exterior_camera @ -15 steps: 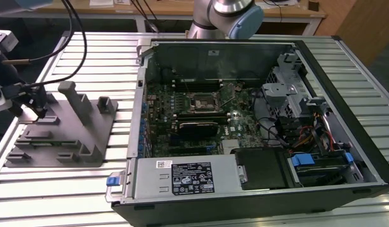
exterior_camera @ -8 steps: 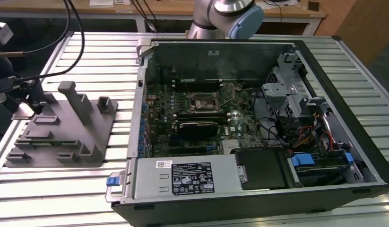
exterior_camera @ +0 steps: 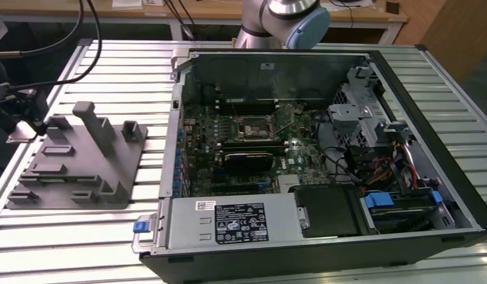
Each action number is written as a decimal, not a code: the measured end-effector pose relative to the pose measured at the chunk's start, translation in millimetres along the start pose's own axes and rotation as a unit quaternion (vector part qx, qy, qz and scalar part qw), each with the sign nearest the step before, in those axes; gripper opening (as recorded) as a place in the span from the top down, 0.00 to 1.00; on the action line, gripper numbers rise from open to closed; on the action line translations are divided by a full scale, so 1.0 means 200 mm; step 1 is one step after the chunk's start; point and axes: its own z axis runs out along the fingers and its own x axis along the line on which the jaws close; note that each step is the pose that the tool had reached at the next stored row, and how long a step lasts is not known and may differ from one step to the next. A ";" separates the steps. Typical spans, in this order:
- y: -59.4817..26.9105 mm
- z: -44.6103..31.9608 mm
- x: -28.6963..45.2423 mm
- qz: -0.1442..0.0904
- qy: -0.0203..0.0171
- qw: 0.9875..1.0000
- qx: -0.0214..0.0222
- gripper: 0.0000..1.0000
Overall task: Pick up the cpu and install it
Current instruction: 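Pick up the cpu and move it towards the insertion slot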
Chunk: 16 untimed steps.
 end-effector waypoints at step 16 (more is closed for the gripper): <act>0.013 -0.255 0.003 0.000 -0.002 1.000 0.000 0.45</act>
